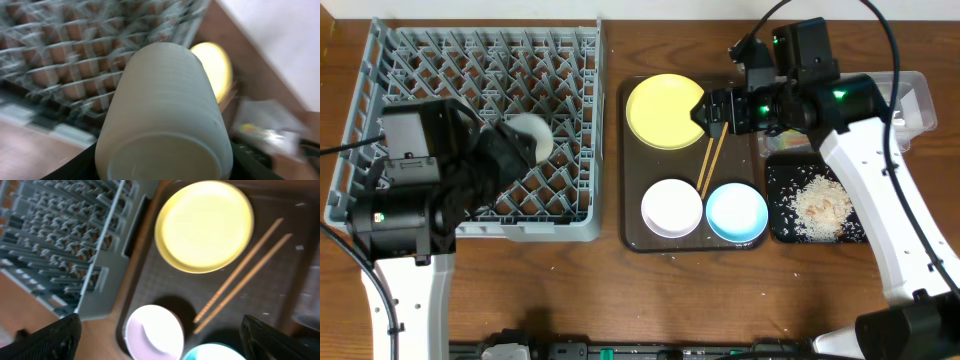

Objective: Sort waste into correct bins and load items into the dishwasher
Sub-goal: 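Lower the white cup into the rack with the left gripper and release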

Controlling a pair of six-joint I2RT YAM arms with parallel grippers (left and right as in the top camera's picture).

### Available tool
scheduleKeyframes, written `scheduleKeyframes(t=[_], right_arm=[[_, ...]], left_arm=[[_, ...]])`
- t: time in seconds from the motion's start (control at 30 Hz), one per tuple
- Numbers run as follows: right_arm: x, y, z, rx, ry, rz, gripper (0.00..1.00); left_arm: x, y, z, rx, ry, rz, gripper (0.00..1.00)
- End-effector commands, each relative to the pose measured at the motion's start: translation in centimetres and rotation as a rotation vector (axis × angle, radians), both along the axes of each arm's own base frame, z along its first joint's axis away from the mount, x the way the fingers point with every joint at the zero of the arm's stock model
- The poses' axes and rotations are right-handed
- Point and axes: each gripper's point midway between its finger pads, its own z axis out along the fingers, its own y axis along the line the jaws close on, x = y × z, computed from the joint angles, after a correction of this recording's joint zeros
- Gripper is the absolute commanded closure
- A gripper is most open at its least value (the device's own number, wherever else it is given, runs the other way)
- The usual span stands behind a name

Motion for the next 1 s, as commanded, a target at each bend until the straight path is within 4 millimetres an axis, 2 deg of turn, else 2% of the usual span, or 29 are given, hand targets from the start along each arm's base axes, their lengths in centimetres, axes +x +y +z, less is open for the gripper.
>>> scheduleKeyframes(t=[0.0, 0.27, 0.5, 0.73, 0.87, 0.97], right_arm=[[0.4, -0.8, -0.6, -0.076, -0.017, -0.016, 0.01], [0.0, -0.6, -1.2, -0.085, 0.006, -0.008, 0.01], [-0.2, -0.7, -1.5, -0.093, 0.019, -0.002, 0.01], [-0.3, -0.7, -1.5, -0.093, 0.023, -0.002, 0.01], [-0.3, -0.7, -1.6, -0.095, 0.027, -0.002, 0.01], [-0.3, -0.7, -1.6, -0.095, 0.027, -0.001, 0.01]], left_arm=[[-0.2, 1.1, -1.8, 0.131, 0.082, -0.014, 0.64], [0.4, -2.6, -7.1, 0.163, 0.301, -0.18, 0.64], [-0.8, -3.0, -11.8, 0.235, 0.545, -0.207, 0.64], [0.5, -3.2, -14.0, 0.274, 0.579, -0.216, 0.63], [1.0, -3.3, -14.9, 0.276, 0.586, -0.216, 0.57], [1.2, -3.3, -15.5, 0.276, 0.589, -0.217, 0.56]])
